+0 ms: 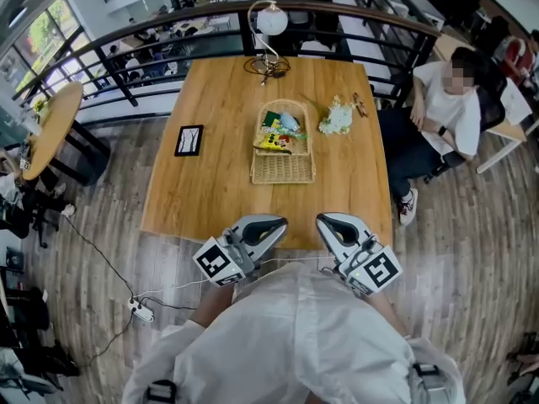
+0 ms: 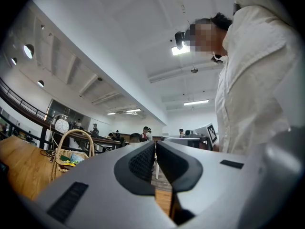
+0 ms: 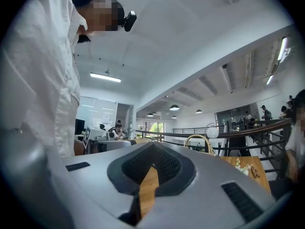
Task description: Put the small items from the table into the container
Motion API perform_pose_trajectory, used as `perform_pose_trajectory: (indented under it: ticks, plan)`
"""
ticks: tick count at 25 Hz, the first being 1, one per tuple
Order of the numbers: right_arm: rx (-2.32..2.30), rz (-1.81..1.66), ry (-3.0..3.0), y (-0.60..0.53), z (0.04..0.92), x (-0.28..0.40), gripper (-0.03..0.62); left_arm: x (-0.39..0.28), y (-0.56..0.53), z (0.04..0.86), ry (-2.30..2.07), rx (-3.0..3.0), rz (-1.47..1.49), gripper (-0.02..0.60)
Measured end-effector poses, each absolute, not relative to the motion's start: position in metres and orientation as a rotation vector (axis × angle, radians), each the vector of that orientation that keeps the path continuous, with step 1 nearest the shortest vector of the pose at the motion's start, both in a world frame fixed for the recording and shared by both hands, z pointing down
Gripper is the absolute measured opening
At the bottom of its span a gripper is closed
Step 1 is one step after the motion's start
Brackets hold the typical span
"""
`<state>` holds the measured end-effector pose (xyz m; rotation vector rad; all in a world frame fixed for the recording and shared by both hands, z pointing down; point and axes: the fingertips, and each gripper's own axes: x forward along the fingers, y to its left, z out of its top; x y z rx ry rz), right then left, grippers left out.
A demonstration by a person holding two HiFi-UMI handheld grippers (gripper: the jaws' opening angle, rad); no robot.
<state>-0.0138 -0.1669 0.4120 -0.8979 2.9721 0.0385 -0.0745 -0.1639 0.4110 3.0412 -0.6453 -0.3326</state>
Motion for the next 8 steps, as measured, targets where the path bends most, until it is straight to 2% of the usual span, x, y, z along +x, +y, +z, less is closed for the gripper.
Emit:
perform_pose_trajectory:
  ticks: [8]
  plan:
    - [-0.895, 0.037, 2.975, -0.1707, 0.4105, -0.0152, 0.014, -0.0751, -0.1679, 0.4084, -0.644, 3.042, -0.339, 0.009]
